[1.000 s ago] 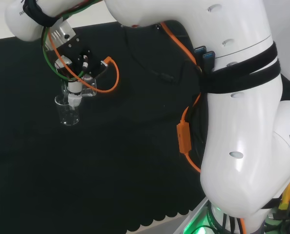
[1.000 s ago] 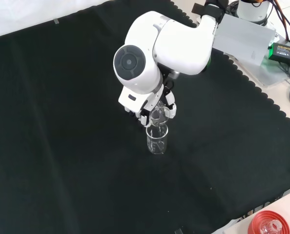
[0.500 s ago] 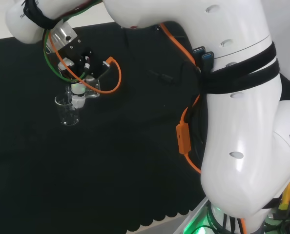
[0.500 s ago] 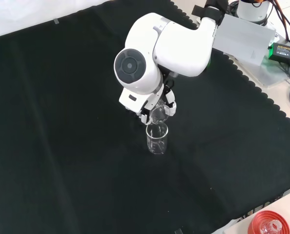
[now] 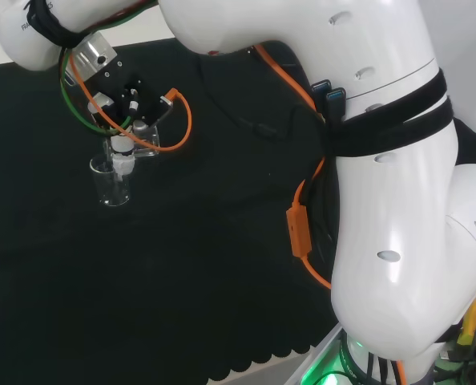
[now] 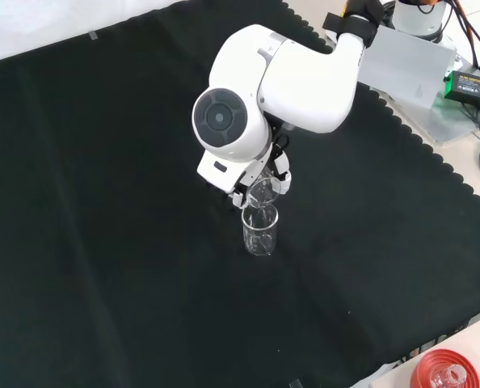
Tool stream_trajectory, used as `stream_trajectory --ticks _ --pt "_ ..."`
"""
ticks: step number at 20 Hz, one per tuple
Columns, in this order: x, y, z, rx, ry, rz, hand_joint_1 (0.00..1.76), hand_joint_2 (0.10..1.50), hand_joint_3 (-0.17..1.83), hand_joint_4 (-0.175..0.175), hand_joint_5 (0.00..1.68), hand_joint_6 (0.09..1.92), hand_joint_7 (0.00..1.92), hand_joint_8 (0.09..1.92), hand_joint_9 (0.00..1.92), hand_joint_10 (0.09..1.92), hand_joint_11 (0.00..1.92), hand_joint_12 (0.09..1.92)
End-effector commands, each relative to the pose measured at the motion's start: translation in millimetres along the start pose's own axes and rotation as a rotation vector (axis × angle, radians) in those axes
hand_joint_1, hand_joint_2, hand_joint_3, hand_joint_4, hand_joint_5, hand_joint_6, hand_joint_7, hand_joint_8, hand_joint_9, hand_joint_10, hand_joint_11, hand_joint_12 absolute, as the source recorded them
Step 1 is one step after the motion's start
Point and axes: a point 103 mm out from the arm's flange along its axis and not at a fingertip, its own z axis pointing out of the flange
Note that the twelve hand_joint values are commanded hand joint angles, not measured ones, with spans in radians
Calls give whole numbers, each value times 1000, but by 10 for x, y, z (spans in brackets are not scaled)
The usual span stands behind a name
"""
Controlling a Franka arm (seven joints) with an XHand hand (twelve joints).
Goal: Pour the water from the handheld beaker into the one on the table.
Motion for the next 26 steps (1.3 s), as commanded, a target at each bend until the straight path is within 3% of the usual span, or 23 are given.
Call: stream_trajectory --ticks 1,26 --pt "56 9 -22 11 -22 9 1148 607 689 175 1377 497 1626 87 1508 87 1103 953" --pt "8 -32 -17 42 -53 18 1147 608 691 175 1369 513 1628 87 1512 87 1105 951"
